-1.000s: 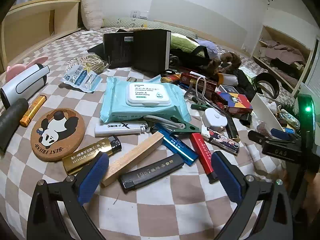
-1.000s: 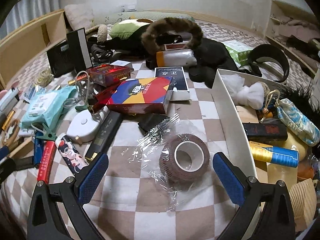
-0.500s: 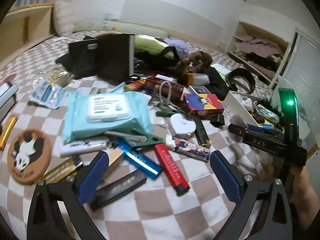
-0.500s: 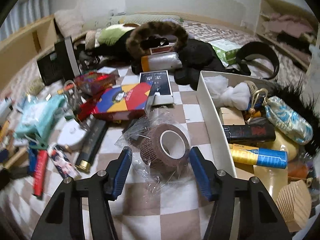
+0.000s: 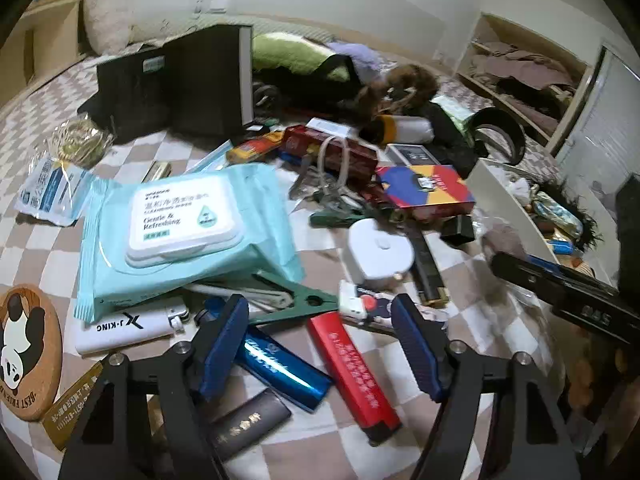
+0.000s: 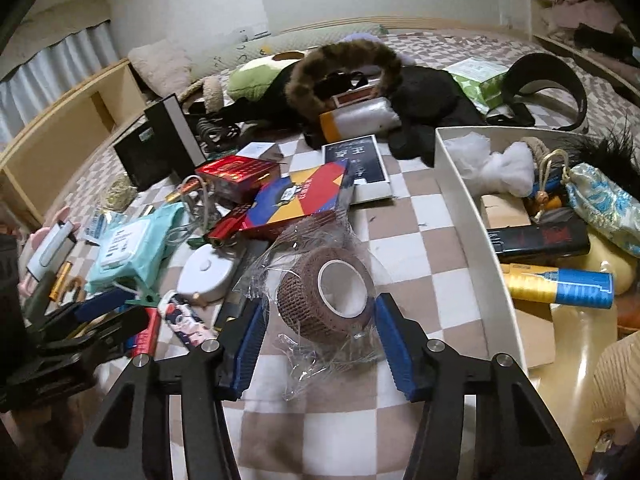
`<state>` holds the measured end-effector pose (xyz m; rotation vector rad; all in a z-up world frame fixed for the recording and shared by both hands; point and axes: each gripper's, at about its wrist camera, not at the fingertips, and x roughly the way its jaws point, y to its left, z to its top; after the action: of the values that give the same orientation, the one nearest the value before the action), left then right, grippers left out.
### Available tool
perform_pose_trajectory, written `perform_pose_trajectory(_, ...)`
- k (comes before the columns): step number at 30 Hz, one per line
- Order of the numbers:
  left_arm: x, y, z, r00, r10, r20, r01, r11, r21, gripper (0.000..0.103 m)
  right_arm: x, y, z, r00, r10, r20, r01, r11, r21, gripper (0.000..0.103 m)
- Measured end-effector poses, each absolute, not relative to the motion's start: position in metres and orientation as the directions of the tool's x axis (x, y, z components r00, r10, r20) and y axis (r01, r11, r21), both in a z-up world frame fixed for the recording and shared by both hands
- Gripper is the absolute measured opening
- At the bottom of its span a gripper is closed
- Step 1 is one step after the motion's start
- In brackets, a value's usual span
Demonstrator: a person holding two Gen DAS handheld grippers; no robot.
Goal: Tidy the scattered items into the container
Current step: 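Close the right gripper on the bagged brown tape roll while the left gripper lowers toward the green clip, then close the left gripper on the green plastic clip while the right gripper holds the tape roll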
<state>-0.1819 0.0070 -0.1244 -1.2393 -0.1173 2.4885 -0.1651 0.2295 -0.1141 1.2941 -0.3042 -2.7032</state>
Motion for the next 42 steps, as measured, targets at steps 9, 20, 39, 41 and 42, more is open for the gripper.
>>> perform_pose_trajectory(9, -0.183, -0.006, -0.125, -0.555, 0.327, -0.765, -0.234, -0.944, -0.234, 0.029, -0.154, 0.222, -0.108, -0.627, -0.282, -0.726, 0.082, -0.951, 0.298, 0.055)
perform_pose_trajectory(20, -0.174, 0.030, -0.128, -0.558, 0.274, -0.783, -0.328, -0.940, -0.095, 0.061, -0.145, 0.218, -0.106, -0.610, -0.339, -0.717, 0.111, -0.932, 0.345, 0.055)
perform_pose_trajectory(39, -0.191, 0.001, -0.133, -0.591, 0.119, -0.798, -0.176, -0.984, -0.016, 0.061, -0.148, 0.224, -0.110, -0.587, -0.375, -0.717, 0.100, -0.913, 0.396, 0.055)
perform_pose_trajectory(41, -0.190, 0.007, -0.133, -0.586, 0.132, -0.799, -0.202, -0.979, -0.014, 0.060, -0.148, 0.223, -0.110, -0.585, -0.378, -0.718, 0.100, -0.912, 0.398, 0.055)
perform_pose_trajectory(42, -0.189, 0.011, -0.133, -0.584, 0.134, -0.801, -0.214, -0.977, -0.007, 0.060, -0.148, 0.223, -0.111, -0.583, -0.379, -0.718, 0.101, -0.911, 0.399, 0.055)
